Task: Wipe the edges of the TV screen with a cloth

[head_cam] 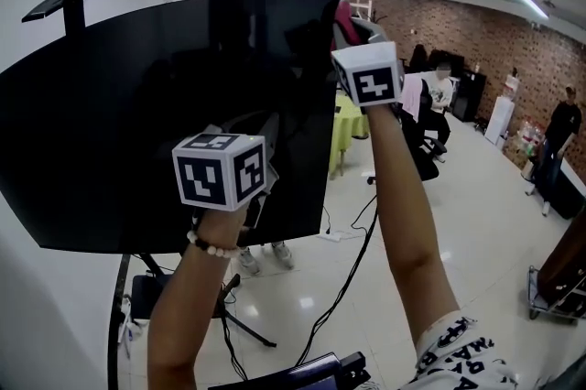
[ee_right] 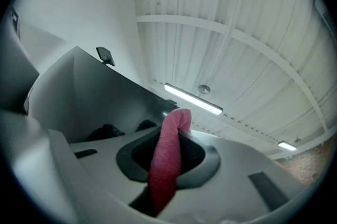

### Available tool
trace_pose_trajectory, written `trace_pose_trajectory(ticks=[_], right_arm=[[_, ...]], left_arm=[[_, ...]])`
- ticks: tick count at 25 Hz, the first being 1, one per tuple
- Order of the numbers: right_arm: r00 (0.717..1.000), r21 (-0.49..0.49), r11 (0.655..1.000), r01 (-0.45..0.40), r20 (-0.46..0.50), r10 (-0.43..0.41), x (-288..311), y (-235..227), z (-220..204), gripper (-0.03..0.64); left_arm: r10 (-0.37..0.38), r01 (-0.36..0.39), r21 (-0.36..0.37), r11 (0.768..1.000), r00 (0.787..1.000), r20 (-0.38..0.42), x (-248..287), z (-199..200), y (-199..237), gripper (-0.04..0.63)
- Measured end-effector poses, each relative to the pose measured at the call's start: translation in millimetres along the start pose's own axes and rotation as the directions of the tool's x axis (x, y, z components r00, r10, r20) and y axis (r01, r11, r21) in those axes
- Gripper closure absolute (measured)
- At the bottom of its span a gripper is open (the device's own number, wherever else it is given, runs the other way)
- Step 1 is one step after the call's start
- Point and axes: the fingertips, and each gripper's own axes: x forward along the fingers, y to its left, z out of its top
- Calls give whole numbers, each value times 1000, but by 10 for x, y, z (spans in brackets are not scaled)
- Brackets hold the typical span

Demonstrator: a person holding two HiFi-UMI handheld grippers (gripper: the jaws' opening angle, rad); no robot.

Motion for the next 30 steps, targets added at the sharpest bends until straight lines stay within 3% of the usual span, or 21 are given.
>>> trace_pose_trajectory(ticks=[5,11,13,15,22,30], right_arm=[[1000,-73,997,15,27,-14,194,-270,357,548],[979,76,980,-181,104,173,259,-236,662,549],[982,77,980,-185,62,180,288,-223,599,549],[988,17,988,-155,0,155,324,-178,537,548],[976,-114,971,-208,-89,199,404,307,632,548],[950,-134,941,-310,-80,302,442,991,1006,548]], left_arm=[[1,-1,-17,1000,1000,21,-51,55,57,607],[5,-4,-35,999,1000,23,-180,23,151,607],[11,-10,-35,999,1000,23,-251,13,206,607],[17,-16,-35,999,1000,18,-316,-3,266,607],[53,-52,-18,998,999,15,-539,81,383,607],[146,-146,2,989,989,-5,-1036,121,632,607]])
